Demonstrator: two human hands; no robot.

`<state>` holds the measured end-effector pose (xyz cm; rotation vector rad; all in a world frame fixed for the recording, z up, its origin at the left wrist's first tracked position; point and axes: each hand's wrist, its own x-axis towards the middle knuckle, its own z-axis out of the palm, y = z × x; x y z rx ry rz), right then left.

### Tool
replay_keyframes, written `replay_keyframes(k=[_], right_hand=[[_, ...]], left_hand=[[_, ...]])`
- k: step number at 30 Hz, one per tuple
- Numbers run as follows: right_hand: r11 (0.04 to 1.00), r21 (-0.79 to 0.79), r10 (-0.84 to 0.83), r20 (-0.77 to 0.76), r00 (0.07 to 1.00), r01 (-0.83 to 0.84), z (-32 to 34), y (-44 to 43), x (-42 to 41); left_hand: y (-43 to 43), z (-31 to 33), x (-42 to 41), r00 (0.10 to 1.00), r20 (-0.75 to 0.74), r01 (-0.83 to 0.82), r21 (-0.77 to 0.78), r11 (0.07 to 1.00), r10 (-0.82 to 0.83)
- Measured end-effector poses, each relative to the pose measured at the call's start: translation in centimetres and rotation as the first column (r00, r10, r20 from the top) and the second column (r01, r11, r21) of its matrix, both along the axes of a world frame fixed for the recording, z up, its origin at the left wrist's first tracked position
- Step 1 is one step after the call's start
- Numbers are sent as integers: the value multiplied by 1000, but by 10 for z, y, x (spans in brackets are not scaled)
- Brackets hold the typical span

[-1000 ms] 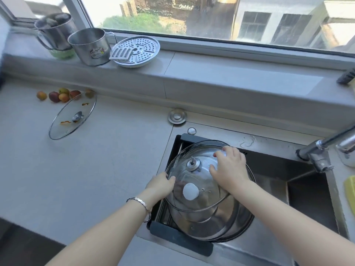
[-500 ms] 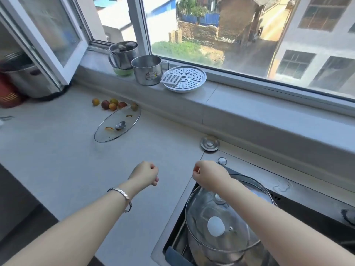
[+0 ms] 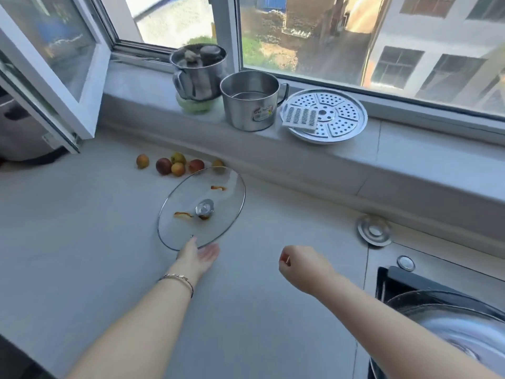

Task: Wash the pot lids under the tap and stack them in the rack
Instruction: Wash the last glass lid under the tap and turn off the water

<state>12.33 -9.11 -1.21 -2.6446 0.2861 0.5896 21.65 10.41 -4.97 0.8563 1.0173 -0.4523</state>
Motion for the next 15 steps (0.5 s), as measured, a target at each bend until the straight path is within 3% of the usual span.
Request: replay_keyframes(k=[6, 12, 15], right_hand=[[998, -26, -53, -47, 997, 52, -7, -1, 1], [991, -45, -132, -43, 990, 130, 7, -35, -27], [961, 21, -275, 6, 961, 275, 18, -66, -53]], left_hand=[[-4, -20, 13, 951, 172, -238, -132, 962, 258], [-17, -4, -28, 967, 254, 19, -47, 999, -6], [-38, 23, -53, 933, 312, 207, -50, 977, -181]])
